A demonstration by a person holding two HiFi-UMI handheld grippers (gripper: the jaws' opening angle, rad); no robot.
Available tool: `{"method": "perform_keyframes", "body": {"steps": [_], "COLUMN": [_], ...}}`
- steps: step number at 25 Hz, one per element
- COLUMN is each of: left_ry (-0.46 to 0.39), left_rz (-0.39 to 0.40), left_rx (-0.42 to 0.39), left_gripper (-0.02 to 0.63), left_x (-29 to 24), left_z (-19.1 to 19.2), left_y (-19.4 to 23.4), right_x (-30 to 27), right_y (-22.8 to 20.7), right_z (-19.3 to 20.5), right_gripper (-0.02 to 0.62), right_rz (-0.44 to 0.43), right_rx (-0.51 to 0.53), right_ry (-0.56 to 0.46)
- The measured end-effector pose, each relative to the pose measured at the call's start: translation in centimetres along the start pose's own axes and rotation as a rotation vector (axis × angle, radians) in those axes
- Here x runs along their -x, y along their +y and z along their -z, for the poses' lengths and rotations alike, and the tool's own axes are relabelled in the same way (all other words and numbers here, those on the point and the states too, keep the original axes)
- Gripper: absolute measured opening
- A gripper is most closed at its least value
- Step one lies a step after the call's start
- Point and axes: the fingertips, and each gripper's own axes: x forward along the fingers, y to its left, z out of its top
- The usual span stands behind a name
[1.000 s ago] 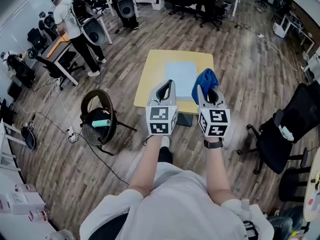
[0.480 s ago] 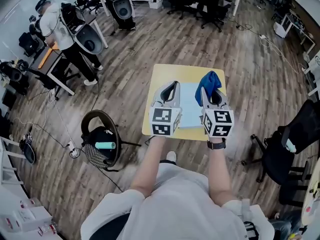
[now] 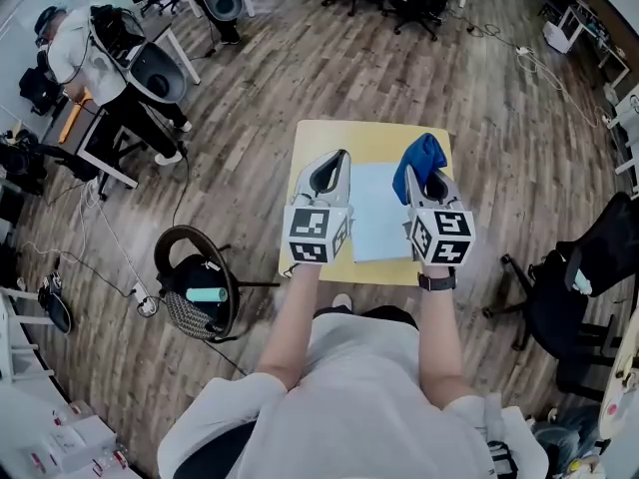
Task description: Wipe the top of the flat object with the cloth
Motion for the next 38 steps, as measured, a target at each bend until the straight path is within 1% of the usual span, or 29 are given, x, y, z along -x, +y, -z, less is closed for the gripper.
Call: {"method": "perform_keyframes", "body": {"steps": [3, 5, 8, 10, 13, 16, 19, 22, 27, 31, 35, 38], "left_ry": [0.033, 0.054, 0.073, 0.084, 0.111, 0.159, 0.205, 0.235, 0.279, 0.324, 0.355, 0.384], "left_rz": [-0.005, -0.013, -0.046, -0.072, -0.106, -0.176, -0.233, -0.269, -0.323, -0.316, -0.298, -0.287], "left_rx": [0.015, 0.027, 0.029, 0.030, 0.042, 0.060, 0.075, 0.081, 0.125, 0.145, 0.165, 0.173], "left_gripper": [0.006, 0.006, 0.006, 0.006, 0.006, 0.006, 0.006, 0.006, 0.006, 0.006, 0.006, 0.006], "left_x": [-2.1, -3.8, -6.5, -8.1, -10.1, -11.1, -11.1, -11.0, -10.9, -10.9, -10.6, -10.3], "left_z": [1.5, 2.6, 3.7, 4.0, 4.5, 5.6, 7.4, 9.6, 13.0, 15.4, 17.2, 18.3], "left_y": [0.3, 0.3, 0.3, 0.5, 0.9, 2.8, 5.3, 7.5, 10.4, 11.2, 11.8, 11.9], "right_x": [-1.5, -3.0, -5.2, -6.9, -9.6, -12.8, -16.2, -19.3, -24.3, -27.0, -28.9, -29.5], "right_y": [-2.1, -3.5, -5.3, -6.3, -7.8, -8.4, -7.1, -5.3, -2.7, 0.0, 2.3, 3.8], "right_z": [1.1, 1.6, 1.8, 1.9, 2.5, 3.6, 6.0, 9.2, 13.8, 18.2, 21.4, 23.8], "right_gripper": [0.061, 0.061, 0.061, 0.063, 0.063, 0.064, 0.063, 0.064, 0.066, 0.066, 0.066, 0.066], "right_rz": [0.006, -0.011, -0.078, -0.125, -0.181, -0.233, -0.296, -0.338, -0.371, -0.409, -0.430, -0.454], "right_rx": [-0.017, -0.014, 0.008, 0.000, -0.042, -0.099, -0.128, -0.138, -0.167, -0.217, -0.277, -0.268], "right_ry": [0.029, 0.046, 0.056, 0.064, 0.093, 0.115, 0.169, 0.236, 0.295, 0.375, 0.432, 0.487]}}
